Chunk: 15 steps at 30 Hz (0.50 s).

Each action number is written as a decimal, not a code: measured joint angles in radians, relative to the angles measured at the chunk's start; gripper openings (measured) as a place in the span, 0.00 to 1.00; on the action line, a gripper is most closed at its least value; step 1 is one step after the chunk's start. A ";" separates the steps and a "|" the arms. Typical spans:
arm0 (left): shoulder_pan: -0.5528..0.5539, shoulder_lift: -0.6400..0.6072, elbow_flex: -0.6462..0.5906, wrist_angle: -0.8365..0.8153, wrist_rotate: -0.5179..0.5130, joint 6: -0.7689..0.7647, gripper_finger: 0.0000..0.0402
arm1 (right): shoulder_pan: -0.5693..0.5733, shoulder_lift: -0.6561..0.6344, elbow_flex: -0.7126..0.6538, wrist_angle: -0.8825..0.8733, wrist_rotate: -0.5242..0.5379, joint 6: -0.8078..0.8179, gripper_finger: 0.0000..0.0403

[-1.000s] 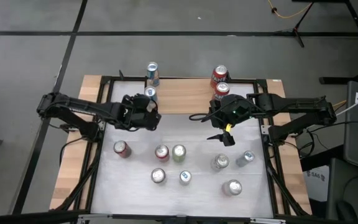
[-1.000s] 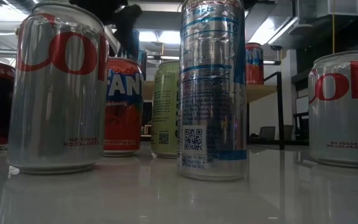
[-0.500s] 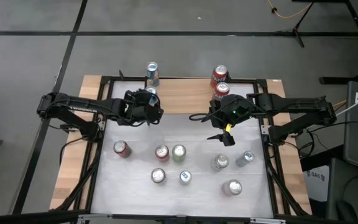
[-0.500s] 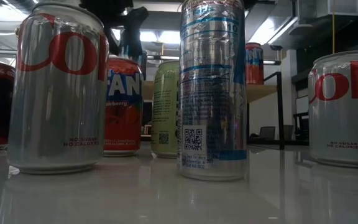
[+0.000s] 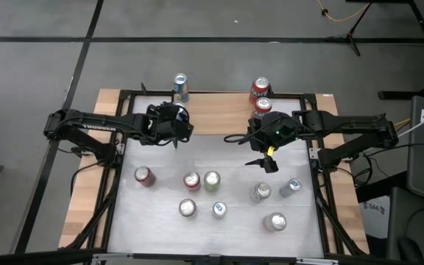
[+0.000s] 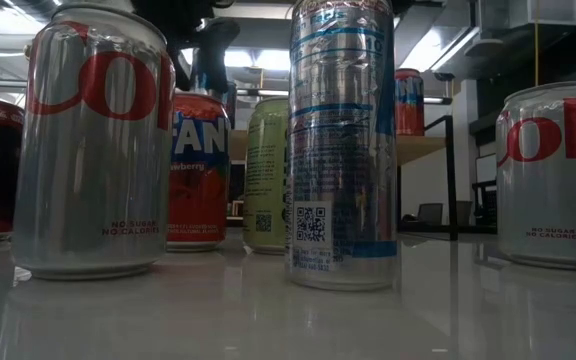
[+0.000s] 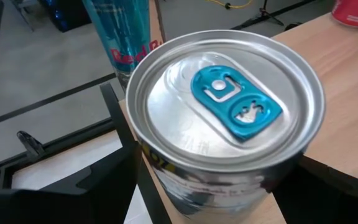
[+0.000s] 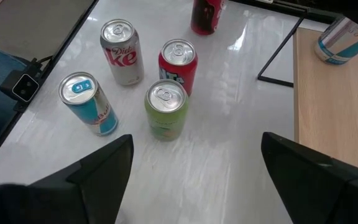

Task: Sort soda cans
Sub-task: Put the bottom left blue soda can on the shelf aligned with the blue soda can

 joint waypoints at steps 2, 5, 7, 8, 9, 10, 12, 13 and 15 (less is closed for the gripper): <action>0.000 0.000 0.000 0.000 0.000 0.001 0.79 | 0.000 0.000 0.000 0.000 0.000 0.000 0.85; 0.000 0.000 0.000 -0.001 0.000 0.005 0.78 | 0.000 0.000 0.000 0.000 0.000 0.000 0.85; 0.000 0.000 0.000 0.000 0.003 0.033 0.75 | 0.000 0.000 0.000 0.000 0.000 0.000 0.85; 0.002 0.000 0.000 0.000 0.010 0.045 0.73 | 0.000 0.000 0.000 0.000 0.000 0.000 0.85; 0.005 0.000 0.000 0.000 0.019 0.053 0.71 | 0.000 0.000 0.000 0.000 0.000 0.000 0.85; 0.009 0.000 0.000 0.000 0.031 0.067 0.68 | 0.000 0.000 0.000 0.000 0.000 0.000 0.85; 0.022 0.000 0.001 0.007 0.057 0.117 0.63 | 0.000 0.000 0.000 0.000 0.000 0.000 0.85; 0.030 0.000 0.002 0.012 0.073 0.143 0.60 | 0.000 0.000 0.000 0.000 0.000 0.000 0.85; 0.047 -0.001 0.002 0.026 0.103 0.190 0.55 | 0.000 0.000 0.000 0.000 0.000 0.000 0.85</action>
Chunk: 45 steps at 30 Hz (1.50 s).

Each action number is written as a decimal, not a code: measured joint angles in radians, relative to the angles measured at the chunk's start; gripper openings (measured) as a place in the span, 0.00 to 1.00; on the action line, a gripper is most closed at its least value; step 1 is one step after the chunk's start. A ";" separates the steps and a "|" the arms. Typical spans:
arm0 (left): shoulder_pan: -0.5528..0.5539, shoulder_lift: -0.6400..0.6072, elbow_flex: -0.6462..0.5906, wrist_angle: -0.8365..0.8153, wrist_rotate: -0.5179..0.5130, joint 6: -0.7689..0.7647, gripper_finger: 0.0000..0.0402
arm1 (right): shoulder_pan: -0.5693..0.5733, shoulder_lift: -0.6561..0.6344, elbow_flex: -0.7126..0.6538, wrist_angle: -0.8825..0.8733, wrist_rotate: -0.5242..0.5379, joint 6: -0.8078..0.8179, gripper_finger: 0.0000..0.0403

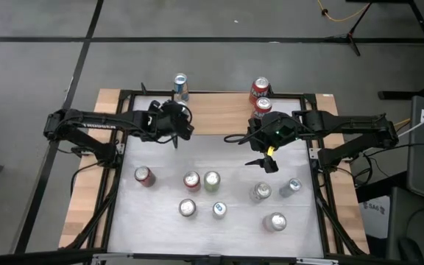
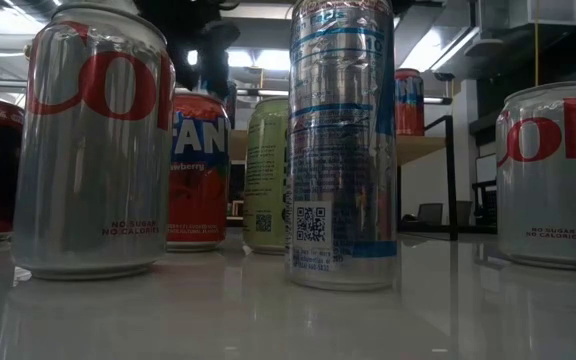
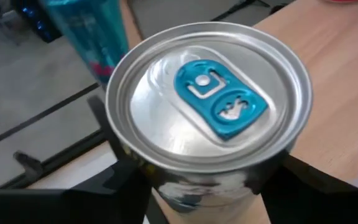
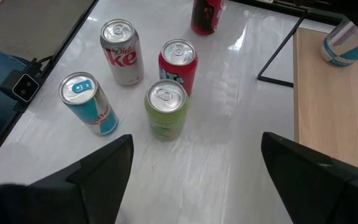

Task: Sort soda cans
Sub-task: Put the bottom left blue soda can on the shelf aligned with the blue soda can

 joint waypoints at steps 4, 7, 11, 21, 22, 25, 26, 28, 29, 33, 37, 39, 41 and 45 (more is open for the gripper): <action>0.033 0.000 0.000 0.056 0.054 0.121 0.51 | 0.000 0.000 0.000 0.000 0.000 0.000 0.85; 0.060 0.000 0.000 0.089 0.103 0.206 0.51 | 0.000 0.000 0.000 0.000 0.000 0.000 0.85; 0.100 -0.002 0.001 0.108 0.178 0.276 0.51 | 0.000 0.000 0.000 0.000 0.000 0.000 0.85; 0.196 -0.099 -0.006 0.080 0.360 0.434 0.51 | 0.000 0.000 0.000 0.000 0.000 0.000 0.85; 0.206 -0.113 -0.006 0.083 0.371 0.451 0.51 | 0.000 0.000 0.000 0.000 0.000 0.000 0.85; 0.236 -0.150 -0.015 0.116 0.393 0.486 0.51 | 0.000 0.000 0.000 0.000 0.000 0.000 0.85; 0.249 -0.160 -0.027 0.138 0.412 0.495 0.51 | 0.000 0.000 0.000 0.001 0.000 0.000 0.85; 0.272 -0.178 -0.063 0.196 0.467 0.515 0.51 | 0.000 0.000 0.000 0.006 0.000 0.000 0.85; 0.281 -0.186 -0.088 0.236 0.489 0.523 0.51 | 0.000 0.000 0.000 0.007 0.000 0.000 0.85; 0.308 -0.216 -0.195 0.395 0.534 0.568 0.51 | 0.000 0.000 0.000 0.010 0.000 0.000 0.85; 0.329 -0.239 -0.264 0.505 0.565 0.646 0.51 | 0.000 0.000 0.000 0.011 0.000 0.000 0.85; 0.342 -0.242 -0.277 0.512 0.582 0.655 0.51 | 0.000 0.000 0.000 0.010 0.000 0.000 0.85; 0.357 -0.242 -0.284 0.509 0.594 0.678 0.51 | 0.000 0.000 0.000 0.011 0.000 0.000 0.85; 0.389 -0.242 -0.285 0.510 0.650 0.695 0.51 | 0.000 0.000 0.000 0.011 0.000 0.000 0.85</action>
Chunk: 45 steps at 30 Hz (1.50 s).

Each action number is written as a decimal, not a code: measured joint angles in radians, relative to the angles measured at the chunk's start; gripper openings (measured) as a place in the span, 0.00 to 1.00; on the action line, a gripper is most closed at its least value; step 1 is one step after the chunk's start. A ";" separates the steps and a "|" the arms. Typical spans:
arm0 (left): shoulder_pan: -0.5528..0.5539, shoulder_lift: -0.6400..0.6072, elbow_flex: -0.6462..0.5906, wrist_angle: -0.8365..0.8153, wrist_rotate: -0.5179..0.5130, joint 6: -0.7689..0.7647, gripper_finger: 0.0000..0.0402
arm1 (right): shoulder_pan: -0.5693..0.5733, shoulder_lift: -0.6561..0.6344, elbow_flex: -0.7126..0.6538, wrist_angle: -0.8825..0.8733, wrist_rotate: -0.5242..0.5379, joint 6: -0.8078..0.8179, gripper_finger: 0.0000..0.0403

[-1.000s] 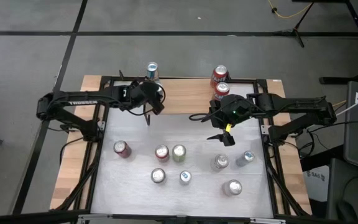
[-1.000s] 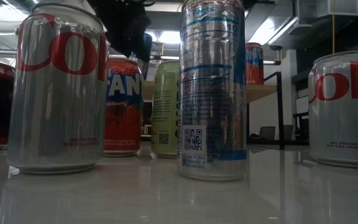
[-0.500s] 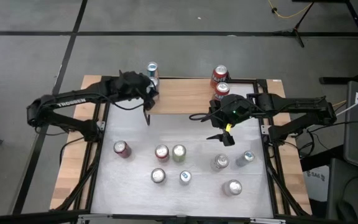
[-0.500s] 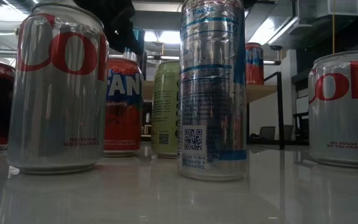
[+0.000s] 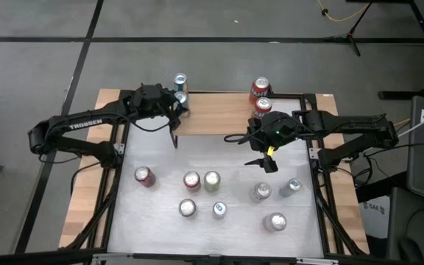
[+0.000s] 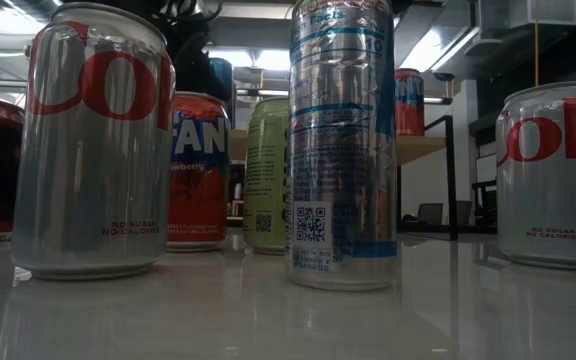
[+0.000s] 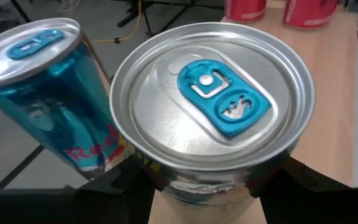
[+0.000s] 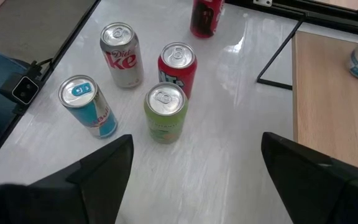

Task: Sort soda cans
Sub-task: Put the bottom left blue soda can on the shelf aligned with the blue soda can

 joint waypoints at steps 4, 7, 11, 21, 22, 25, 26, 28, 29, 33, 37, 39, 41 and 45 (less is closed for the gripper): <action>0.021 0.000 0.000 -0.007 0.011 0.001 0.52 | 0.000 0.000 0.000 0.000 0.000 0.000 0.85; 0.031 -0.001 0.001 -0.017 0.007 0.001 0.55 | 0.000 0.000 0.000 0.000 0.000 0.000 0.85; 0.032 -0.001 0.001 -0.018 0.007 0.001 0.61 | 0.000 0.000 0.000 0.000 0.000 0.000 0.85; 0.031 -0.001 0.001 -0.022 0.007 -0.002 0.67 | 0.000 0.000 0.000 -0.001 0.000 0.000 0.85; 0.031 -0.001 0.001 -0.022 0.007 -0.002 0.67 | 0.000 0.000 0.000 -0.001 0.000 0.000 0.85; 0.031 -0.001 0.001 -0.022 0.003 -0.003 0.67 | 0.000 0.000 0.000 -0.001 0.000 0.000 0.85; 0.031 -0.001 0.001 -0.022 0.003 -0.003 0.67 | 0.000 0.000 0.000 -0.001 0.000 0.000 0.85; 0.031 -0.001 0.001 -0.022 0.003 -0.003 0.67 | 0.000 0.000 0.000 -0.001 0.000 0.000 0.85; 0.031 -0.001 0.001 -0.022 0.003 -0.003 0.67 | 0.000 0.000 0.000 -0.001 0.000 0.000 0.85; 0.031 -0.001 0.002 -0.022 0.003 -0.003 0.67 | 0.000 0.000 0.000 -0.001 0.000 0.000 0.85; 0.031 -0.001 0.002 -0.022 0.003 -0.003 0.67 | 0.000 0.000 0.000 -0.001 0.000 0.000 0.85; 0.031 -0.001 0.002 -0.021 -0.002 -0.004 0.67 | 0.000 0.000 0.000 -0.001 0.000 0.000 0.85; 0.031 -0.001 0.002 -0.021 -0.004 -0.004 0.68 | 0.000 0.000 0.000 -0.001 0.000 0.000 0.85; 0.031 0.000 0.002 -0.021 -0.004 -0.004 0.68 | 0.000 0.000 0.000 -0.001 0.000 0.000 0.85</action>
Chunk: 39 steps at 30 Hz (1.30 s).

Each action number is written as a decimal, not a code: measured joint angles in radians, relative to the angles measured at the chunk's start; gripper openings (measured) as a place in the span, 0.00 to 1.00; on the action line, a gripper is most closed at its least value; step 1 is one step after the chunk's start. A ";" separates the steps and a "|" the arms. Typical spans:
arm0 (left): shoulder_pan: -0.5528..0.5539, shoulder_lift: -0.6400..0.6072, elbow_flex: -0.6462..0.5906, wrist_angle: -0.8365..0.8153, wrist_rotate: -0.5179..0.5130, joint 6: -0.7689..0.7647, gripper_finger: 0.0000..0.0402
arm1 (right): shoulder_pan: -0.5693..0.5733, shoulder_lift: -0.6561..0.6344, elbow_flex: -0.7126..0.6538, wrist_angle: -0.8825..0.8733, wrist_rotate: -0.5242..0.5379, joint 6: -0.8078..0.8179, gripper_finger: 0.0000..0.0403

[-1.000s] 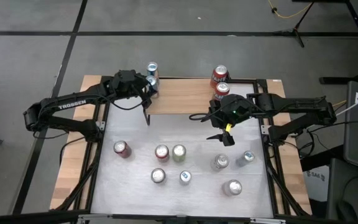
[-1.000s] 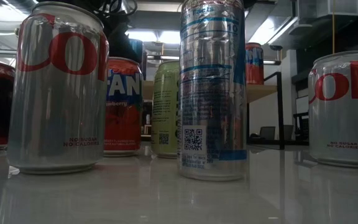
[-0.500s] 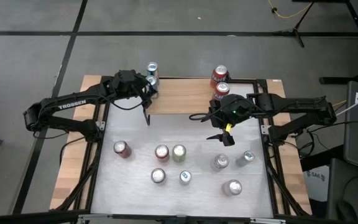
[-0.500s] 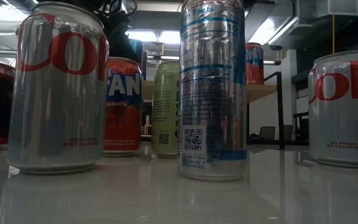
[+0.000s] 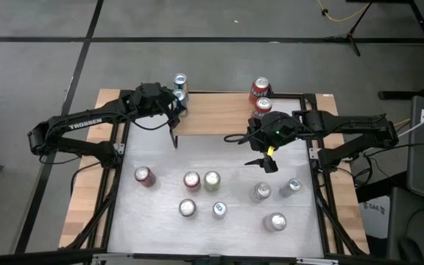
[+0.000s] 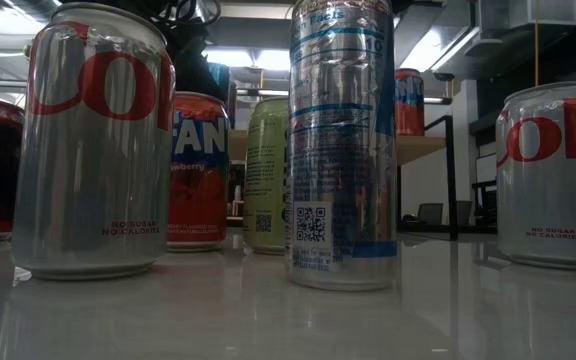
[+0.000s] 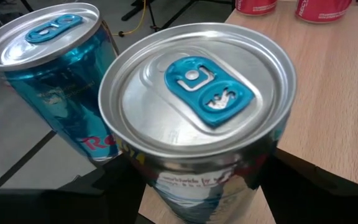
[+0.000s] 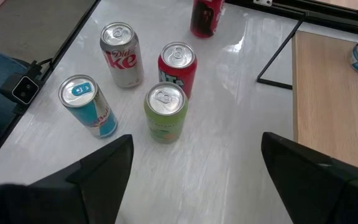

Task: Sort soda cans
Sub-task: Put the bottom left blue soda can on the shelf aligned with the blue soda can

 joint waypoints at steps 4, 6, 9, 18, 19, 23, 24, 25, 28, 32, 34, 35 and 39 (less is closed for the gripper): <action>0.000 0.000 0.000 0.000 0.000 0.000 0.68 | 0.000 0.000 0.000 0.000 0.000 0.000 0.85; 0.000 0.000 0.000 0.000 0.000 0.000 0.68 | 0.000 0.000 0.000 0.000 0.000 0.000 0.85; 0.000 0.000 0.000 0.000 0.001 0.000 0.68 | 0.000 0.000 0.000 0.000 0.000 0.000 0.85; 0.000 0.000 0.000 0.003 0.009 -0.023 0.68 | 0.000 0.000 0.000 0.000 0.000 0.000 0.85; 0.000 0.000 0.000 0.003 0.009 -0.023 0.68 | 0.000 0.000 0.000 0.000 0.000 0.000 0.85; 0.000 0.000 0.000 0.003 0.011 -0.024 0.69 | 0.000 0.000 0.000 0.000 0.000 0.000 0.85; 0.000 0.000 0.000 0.003 0.011 -0.025 0.70 | 0.000 0.000 0.000 0.000 0.000 0.000 0.85; 0.000 0.000 0.000 0.003 0.011 -0.025 0.72 | 0.000 0.000 0.000 -0.001 0.000 0.000 0.85; 0.000 0.000 0.000 0.003 0.011 -0.024 0.78 | 0.000 0.000 0.000 -0.001 0.000 0.000 0.85; -0.001 0.000 0.000 0.003 0.011 -0.025 0.85 | 0.000 0.000 0.000 -0.003 0.000 0.000 0.85; -0.001 0.000 0.000 0.003 0.011 -0.047 0.86 | 0.000 0.000 0.000 -0.003 0.000 0.000 0.85; -0.001 0.000 0.000 0.002 0.011 -0.060 0.87 | 0.000 0.000 0.000 -0.003 0.000 0.000 0.85; -0.002 0.000 0.000 0.002 0.011 -0.077 0.87 | 0.000 0.000 0.000 -0.003 0.000 0.000 0.85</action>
